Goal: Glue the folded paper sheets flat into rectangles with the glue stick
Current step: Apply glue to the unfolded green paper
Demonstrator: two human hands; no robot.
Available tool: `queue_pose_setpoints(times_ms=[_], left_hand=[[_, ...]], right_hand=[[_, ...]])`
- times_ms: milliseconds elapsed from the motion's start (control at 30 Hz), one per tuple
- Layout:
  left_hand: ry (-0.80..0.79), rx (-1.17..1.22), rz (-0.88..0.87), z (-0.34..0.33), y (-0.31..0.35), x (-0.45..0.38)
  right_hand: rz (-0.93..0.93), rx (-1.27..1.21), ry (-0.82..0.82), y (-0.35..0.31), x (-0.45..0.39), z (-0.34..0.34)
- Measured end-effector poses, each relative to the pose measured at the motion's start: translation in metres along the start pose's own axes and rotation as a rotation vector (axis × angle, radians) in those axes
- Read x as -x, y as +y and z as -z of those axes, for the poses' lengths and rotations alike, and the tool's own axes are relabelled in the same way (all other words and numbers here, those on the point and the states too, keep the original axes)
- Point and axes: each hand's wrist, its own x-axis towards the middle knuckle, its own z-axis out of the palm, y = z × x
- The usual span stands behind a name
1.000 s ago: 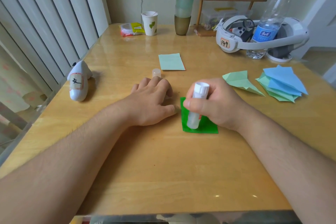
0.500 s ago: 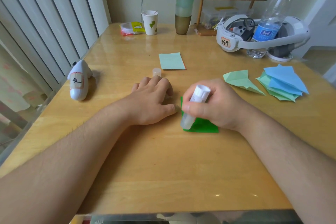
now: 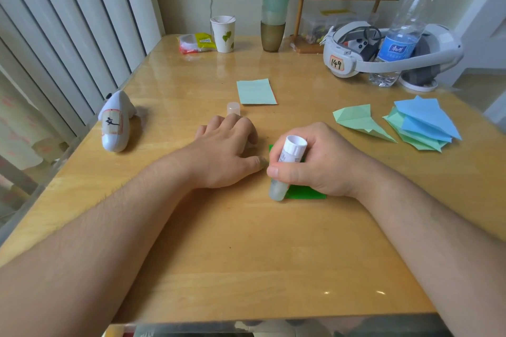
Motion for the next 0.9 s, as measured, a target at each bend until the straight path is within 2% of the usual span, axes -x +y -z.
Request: queue_pose_setpoints(times_ms=[467,633,733,900], left_hand=[[0.040,0.002,-0.010,-0.005,-0.005,-0.002],[0.032,0.003,-0.008,-0.004,-0.004,-0.002],[0.020,-0.001,-0.004,-0.003,-0.003,-0.001],[0.004,-0.004,0.004,-0.001,-0.002,0.000]], right_hand=[[-0.071,0.139,0.000,0.004,0.002,0.017],[-0.027,-0.101,0.050,0.001,0.000,0.018],[-0.008,-0.086,0.037,0.001,-0.001,0.009],[-0.078,0.012,-0.008,0.002,-0.002,0.003]])
